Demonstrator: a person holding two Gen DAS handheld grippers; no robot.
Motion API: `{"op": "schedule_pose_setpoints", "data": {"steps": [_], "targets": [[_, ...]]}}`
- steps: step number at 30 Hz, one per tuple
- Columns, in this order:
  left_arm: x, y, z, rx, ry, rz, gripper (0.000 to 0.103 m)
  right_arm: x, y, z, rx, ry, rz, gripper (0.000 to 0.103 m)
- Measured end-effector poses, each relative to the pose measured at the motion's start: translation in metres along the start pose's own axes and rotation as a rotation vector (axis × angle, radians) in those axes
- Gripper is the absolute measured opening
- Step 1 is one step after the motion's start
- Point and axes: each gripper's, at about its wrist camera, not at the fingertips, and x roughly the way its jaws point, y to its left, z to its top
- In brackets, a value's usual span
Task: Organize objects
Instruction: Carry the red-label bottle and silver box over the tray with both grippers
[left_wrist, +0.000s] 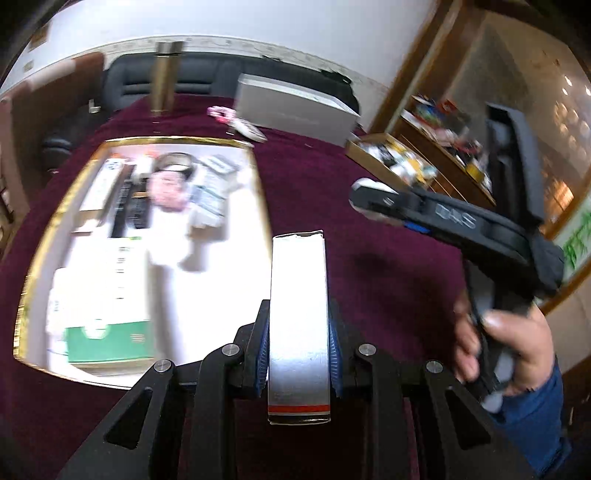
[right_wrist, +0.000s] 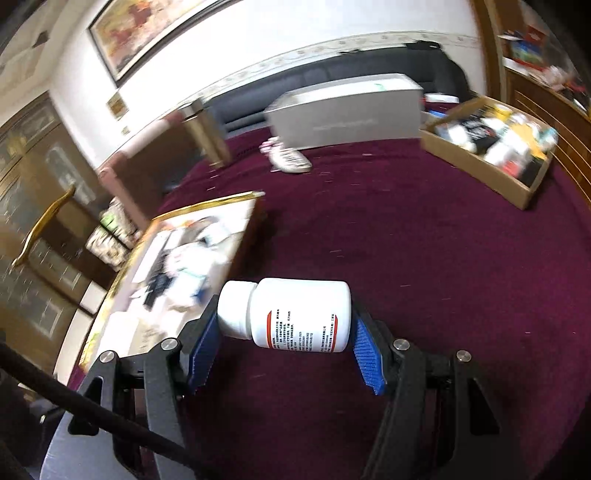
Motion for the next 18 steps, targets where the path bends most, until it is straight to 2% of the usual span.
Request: {"op": "schedule_pose_setpoints", "data": {"steps": [5,11,18], "targets": [[0.006,0.036,0.005,-0.079,-0.010,0.036,0.023,0.011,0.043,-0.007,-0.047,0.044,0.080,0.064],[0.012,0.049,0.001,-0.104,-0.002,0.048,0.023,0.034,0.080,-0.016,-0.078,0.112,0.145,0.064],[0.024,0.056,-0.003,-0.130,0.022,0.084,0.022,0.057,0.093,-0.016,-0.022,0.186,0.215,0.064]]}}
